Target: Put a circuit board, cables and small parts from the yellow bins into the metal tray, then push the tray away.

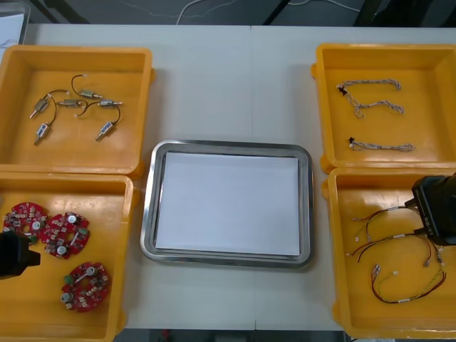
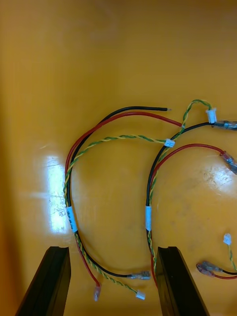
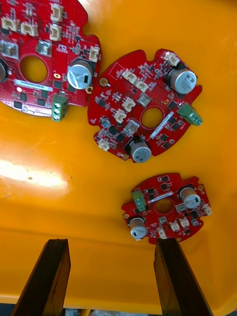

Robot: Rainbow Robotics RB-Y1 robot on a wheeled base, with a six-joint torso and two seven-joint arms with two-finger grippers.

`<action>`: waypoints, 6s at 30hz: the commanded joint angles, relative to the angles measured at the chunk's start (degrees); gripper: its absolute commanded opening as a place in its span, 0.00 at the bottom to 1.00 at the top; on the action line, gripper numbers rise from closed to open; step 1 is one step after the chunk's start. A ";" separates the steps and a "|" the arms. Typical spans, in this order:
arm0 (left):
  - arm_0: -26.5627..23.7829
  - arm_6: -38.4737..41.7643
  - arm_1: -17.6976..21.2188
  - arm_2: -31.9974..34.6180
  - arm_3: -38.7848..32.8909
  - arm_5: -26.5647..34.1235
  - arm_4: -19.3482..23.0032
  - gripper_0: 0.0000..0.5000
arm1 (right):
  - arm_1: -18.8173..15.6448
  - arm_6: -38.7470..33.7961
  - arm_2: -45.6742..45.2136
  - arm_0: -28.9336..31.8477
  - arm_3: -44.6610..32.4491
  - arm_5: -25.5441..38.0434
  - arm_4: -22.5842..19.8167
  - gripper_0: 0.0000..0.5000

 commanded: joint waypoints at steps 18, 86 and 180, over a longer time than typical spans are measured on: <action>6.03 12.75 -3.85 -5.70 -1.50 -7.42 -6.52 1.00 | 3.38 -4.07 4.98 5.06 0.72 -6.59 3.92 1.00; 2.34 18.03 -7.28 -13.43 10.28 -11.99 -13.55 0.00 | -7.52 -0.47 0.68 -1.88 -11.50 9.85 -3.99 0.00; -33.78 14.60 27.44 -24.42 7.20 -4.17 14.84 0.00 | -14.64 82.15 -5.04 -3.46 -34.88 11.13 -21.65 0.00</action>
